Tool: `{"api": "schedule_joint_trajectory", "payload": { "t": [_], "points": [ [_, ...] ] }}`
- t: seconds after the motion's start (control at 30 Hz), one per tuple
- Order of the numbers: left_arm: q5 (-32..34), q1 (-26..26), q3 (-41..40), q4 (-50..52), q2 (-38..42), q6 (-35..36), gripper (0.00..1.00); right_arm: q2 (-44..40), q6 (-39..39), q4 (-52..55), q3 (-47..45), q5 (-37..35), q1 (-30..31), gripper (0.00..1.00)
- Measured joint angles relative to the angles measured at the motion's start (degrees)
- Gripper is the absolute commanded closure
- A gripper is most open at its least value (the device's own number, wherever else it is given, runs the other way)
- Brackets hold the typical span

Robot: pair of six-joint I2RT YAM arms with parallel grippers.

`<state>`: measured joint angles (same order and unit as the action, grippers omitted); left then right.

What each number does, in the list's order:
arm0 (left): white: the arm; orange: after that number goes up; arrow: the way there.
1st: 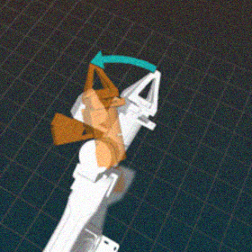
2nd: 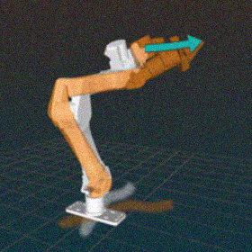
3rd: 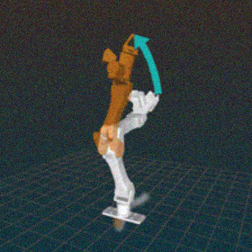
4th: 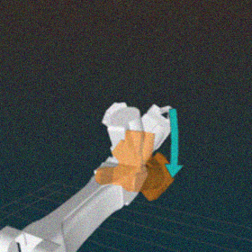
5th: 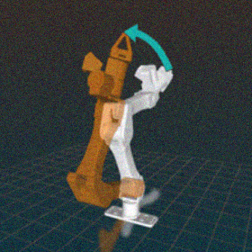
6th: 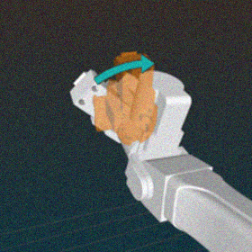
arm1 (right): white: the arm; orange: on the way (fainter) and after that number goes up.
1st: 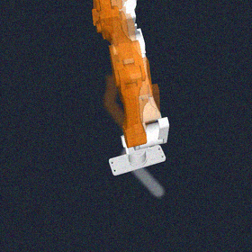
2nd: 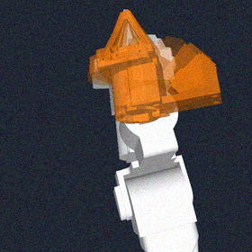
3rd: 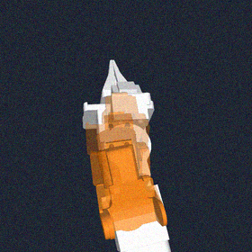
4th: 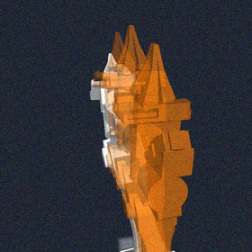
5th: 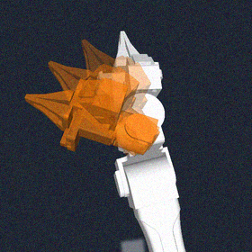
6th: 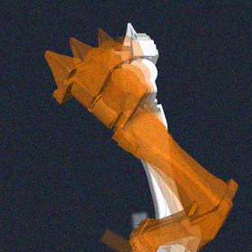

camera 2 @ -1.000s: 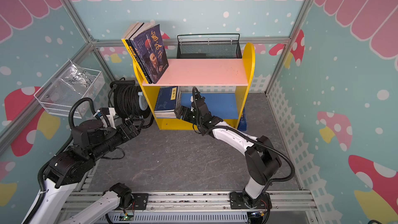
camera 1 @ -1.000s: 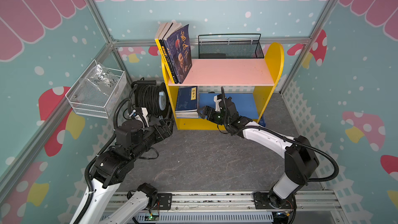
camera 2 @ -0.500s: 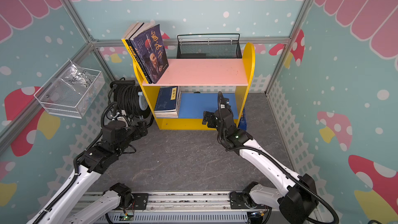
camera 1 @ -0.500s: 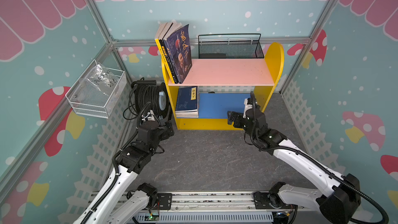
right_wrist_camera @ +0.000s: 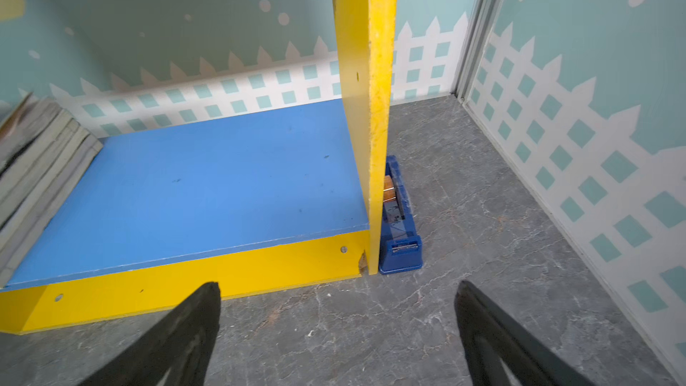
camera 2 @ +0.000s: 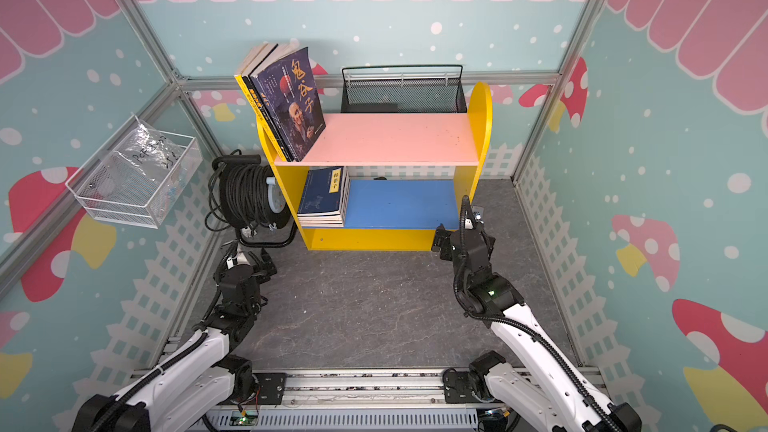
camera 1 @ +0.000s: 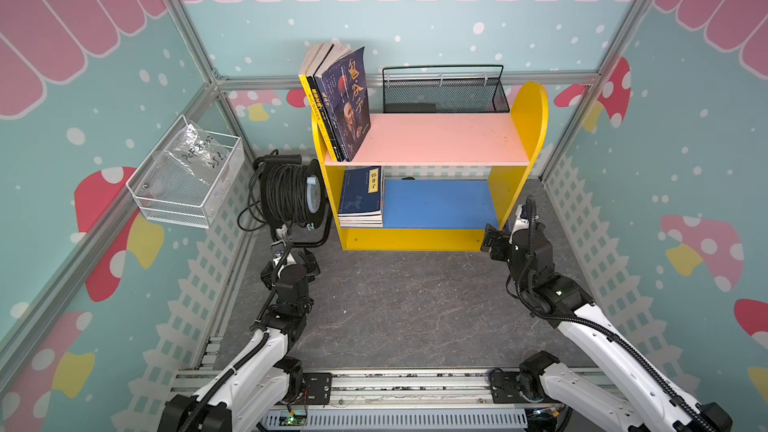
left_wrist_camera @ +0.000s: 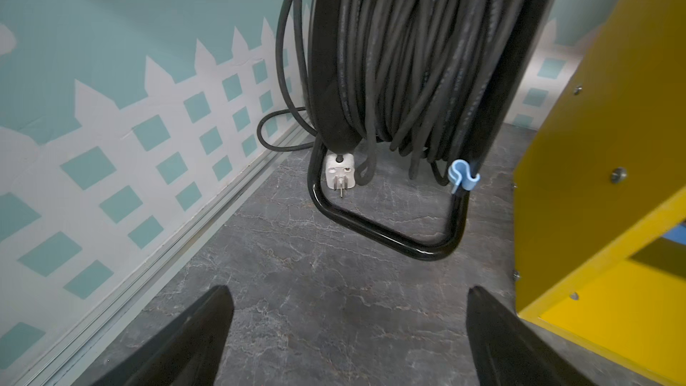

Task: Stacking books/files
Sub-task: Reset both arms

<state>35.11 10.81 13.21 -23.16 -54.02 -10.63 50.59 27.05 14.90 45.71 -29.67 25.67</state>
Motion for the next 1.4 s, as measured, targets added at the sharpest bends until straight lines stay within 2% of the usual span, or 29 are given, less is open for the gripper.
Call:
{"api": "schedule_joint_trajectory", "payload": {
  "t": [0.17,0.3,0.43,0.57,0.77,1.03,1.17,1.4],
  "points": [
    [1.2,-0.8,-0.2,-16.9,-15.3,1.6,0.00,0.2,-2.0,-0.3,-1.4,-0.5,-2.2,0.00],
    [0.7,-1.6,0.0,-27.2,-24.9,3.8,0.01,0.0,-4.8,-3.8,-6.3,-0.9,-4.4,0.00],
    [-2.4,-2.4,0.0,-33.7,-29.9,5.8,0.01,-0.7,-9.3,-13.3,-14.7,-0.9,-7.7,0.00],
    [-6.4,-3.1,1.4,-38.6,-33.0,7.3,0.00,1.5,-13.5,-28.4,-24.4,0.4,-14.1,0.01],
    [-9.2,-4.1,6.4,-34.0,-34.8,7.7,0.00,14.1,-20.9,-61.7,-39.6,5.3,-21.0,0.01],
    [-11.5,-5.9,8.2,-30.6,-34.6,7.0,0.00,35.3,-22.5,-91.1,-40.7,13.9,-25.4,0.02],
    [-11.8,-5.9,8.2,-30.1,-34.6,6.9,0.00,36.5,-23.2,-93.9,-40.1,18.9,-26.1,0.02],
    [-12.0,-5.9,8.2,-30.0,-34.6,6.9,0.00,36.7,-25.7,-91.0,-34.1,28.1,-26.5,0.00]
  ]
}}
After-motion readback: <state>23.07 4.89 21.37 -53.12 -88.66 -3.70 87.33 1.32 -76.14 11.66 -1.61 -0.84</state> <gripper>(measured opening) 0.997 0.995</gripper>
